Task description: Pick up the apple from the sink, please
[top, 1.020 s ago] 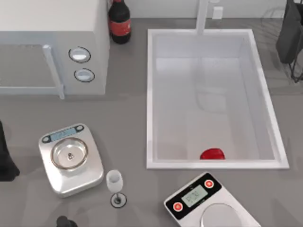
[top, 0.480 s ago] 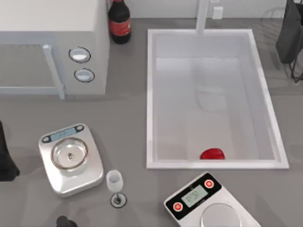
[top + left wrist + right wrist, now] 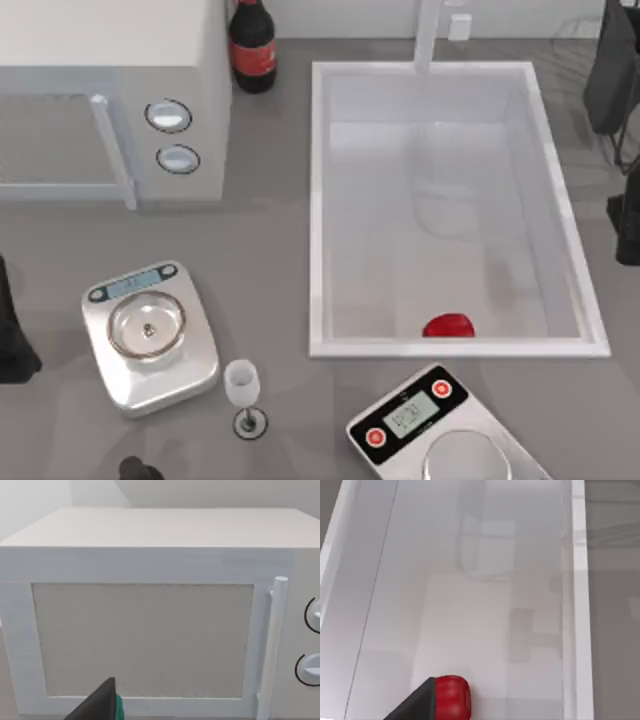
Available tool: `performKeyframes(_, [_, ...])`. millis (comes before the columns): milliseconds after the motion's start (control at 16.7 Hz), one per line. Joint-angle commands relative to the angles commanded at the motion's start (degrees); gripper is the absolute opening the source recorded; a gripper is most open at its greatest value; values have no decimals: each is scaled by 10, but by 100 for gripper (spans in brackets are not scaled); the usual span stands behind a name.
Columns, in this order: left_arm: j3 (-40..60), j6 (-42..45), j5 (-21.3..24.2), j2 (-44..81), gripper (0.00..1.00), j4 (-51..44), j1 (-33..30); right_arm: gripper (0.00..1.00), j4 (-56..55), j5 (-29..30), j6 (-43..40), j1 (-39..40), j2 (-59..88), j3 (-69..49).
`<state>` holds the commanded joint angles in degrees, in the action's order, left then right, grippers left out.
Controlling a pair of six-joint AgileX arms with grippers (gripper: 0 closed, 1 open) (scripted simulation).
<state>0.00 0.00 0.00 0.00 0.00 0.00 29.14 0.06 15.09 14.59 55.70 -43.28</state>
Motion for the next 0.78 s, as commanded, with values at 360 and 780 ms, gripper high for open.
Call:
performKeyframes(360, [0, 0, 0, 0, 100, 0, 0, 100, 171, 0, 88, 85, 357, -255])
performKeyframes(780, [0, 0, 0, 0, 100, 0, 0, 100, 293, 1, 152, 147, 612, -437])
